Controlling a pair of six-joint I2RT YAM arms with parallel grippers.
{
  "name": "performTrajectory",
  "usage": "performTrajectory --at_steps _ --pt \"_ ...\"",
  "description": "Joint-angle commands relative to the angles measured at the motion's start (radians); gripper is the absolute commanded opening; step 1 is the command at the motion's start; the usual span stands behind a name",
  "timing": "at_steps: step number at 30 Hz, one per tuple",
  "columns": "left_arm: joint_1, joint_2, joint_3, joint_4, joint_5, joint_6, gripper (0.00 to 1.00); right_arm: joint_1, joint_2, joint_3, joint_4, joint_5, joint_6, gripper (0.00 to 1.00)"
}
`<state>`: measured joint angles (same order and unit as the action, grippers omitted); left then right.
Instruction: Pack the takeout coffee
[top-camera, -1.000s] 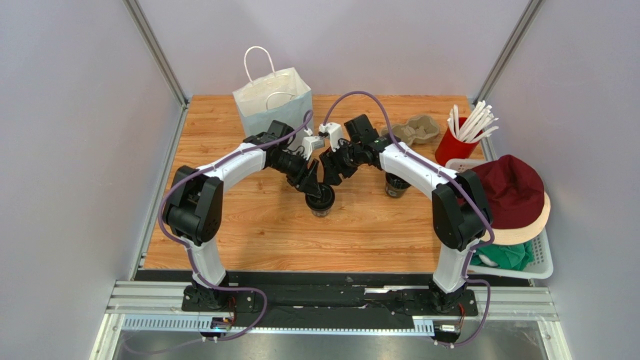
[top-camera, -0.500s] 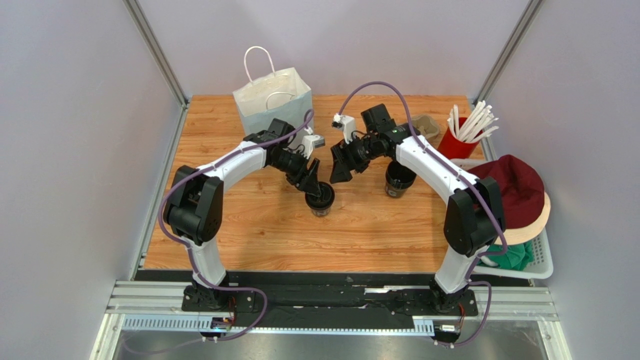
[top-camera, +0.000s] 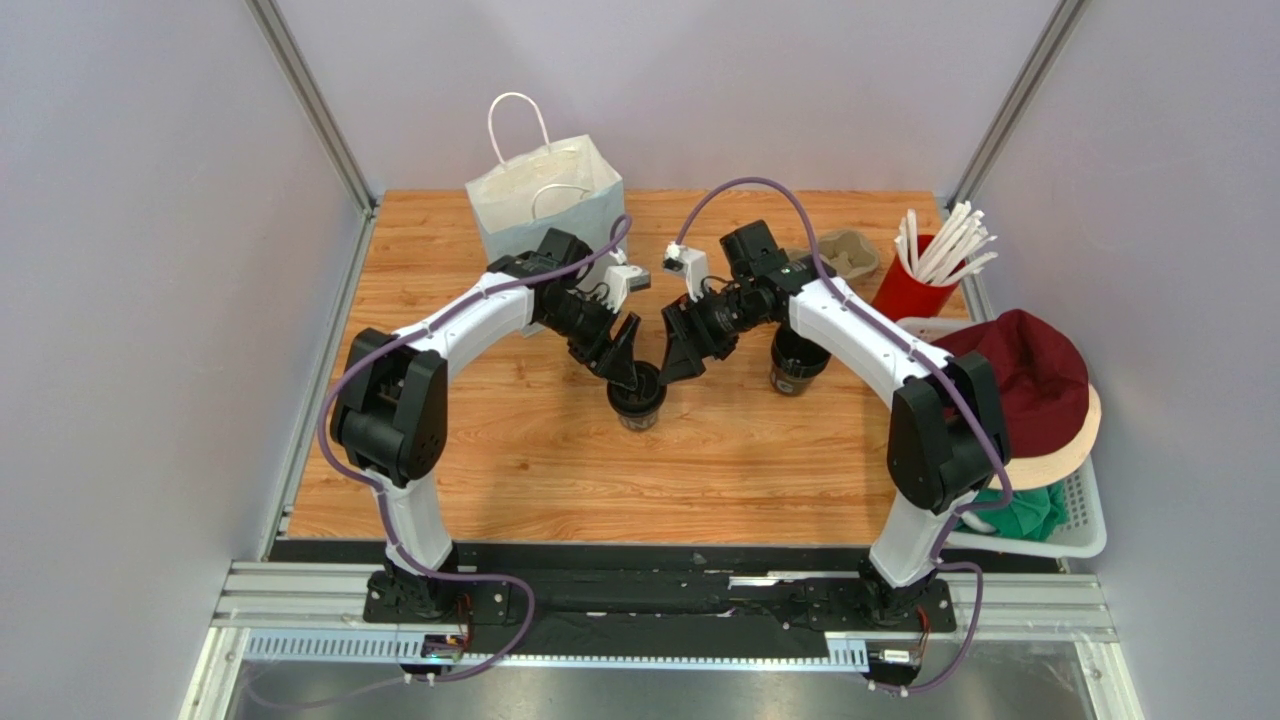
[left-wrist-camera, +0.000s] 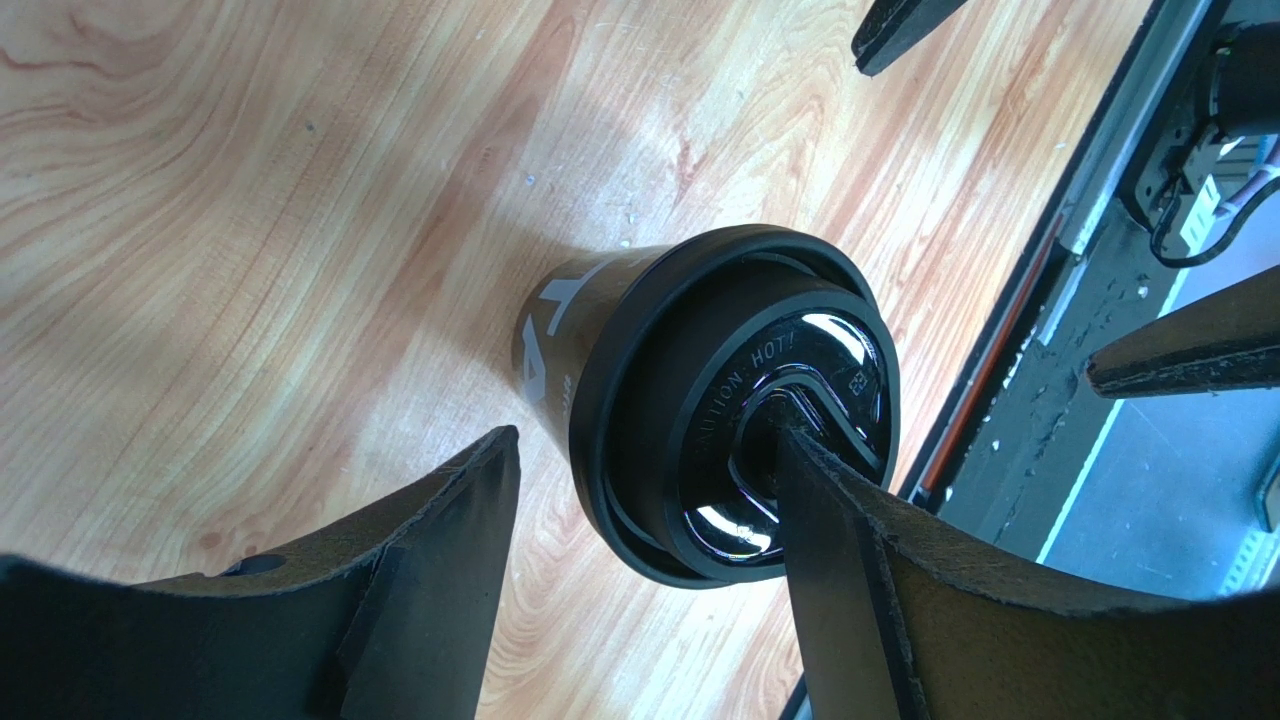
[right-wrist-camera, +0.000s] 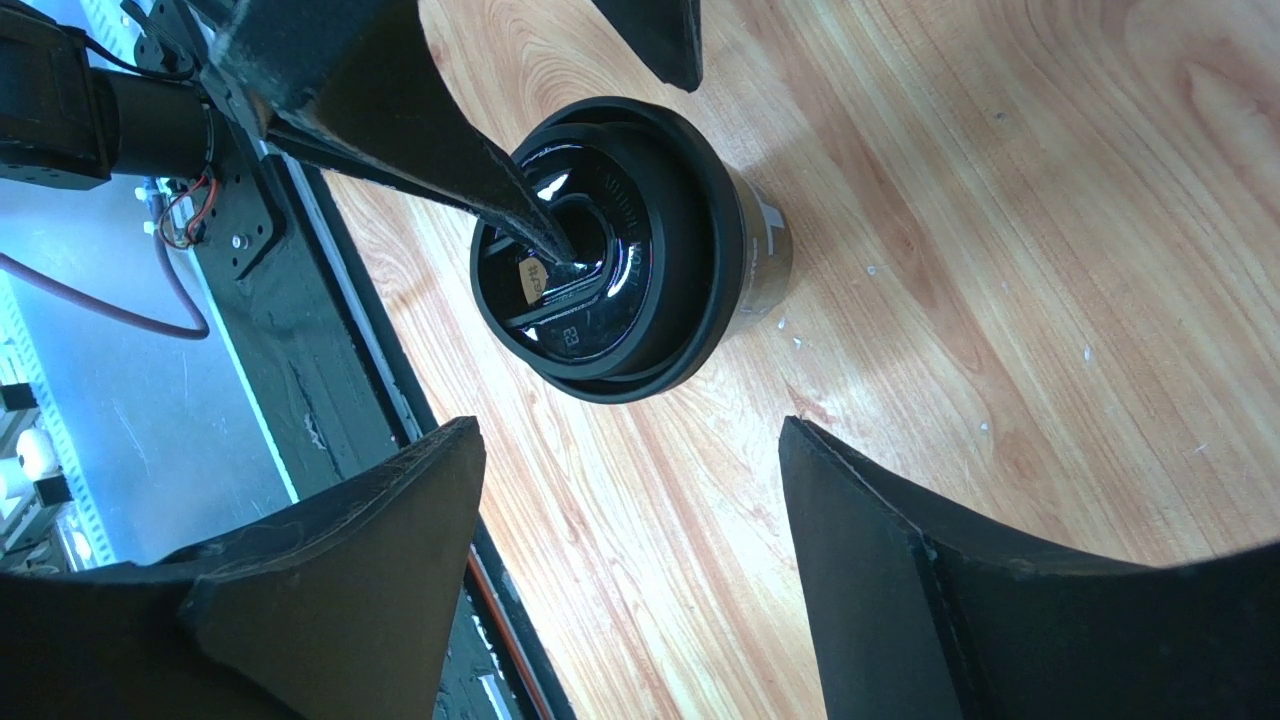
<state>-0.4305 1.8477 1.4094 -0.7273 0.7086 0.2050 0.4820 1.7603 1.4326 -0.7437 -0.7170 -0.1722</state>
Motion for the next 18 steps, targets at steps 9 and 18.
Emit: performTrajectory --at_steps 9,18 --pt "0.004 -0.011 0.043 -0.037 0.008 0.048 0.73 0.012 0.044 0.018 0.050 -0.047 0.051 0.76" --pt "0.004 -0.002 0.051 -0.040 0.019 0.042 0.74 -0.035 0.091 0.043 0.053 -0.105 0.069 0.68"
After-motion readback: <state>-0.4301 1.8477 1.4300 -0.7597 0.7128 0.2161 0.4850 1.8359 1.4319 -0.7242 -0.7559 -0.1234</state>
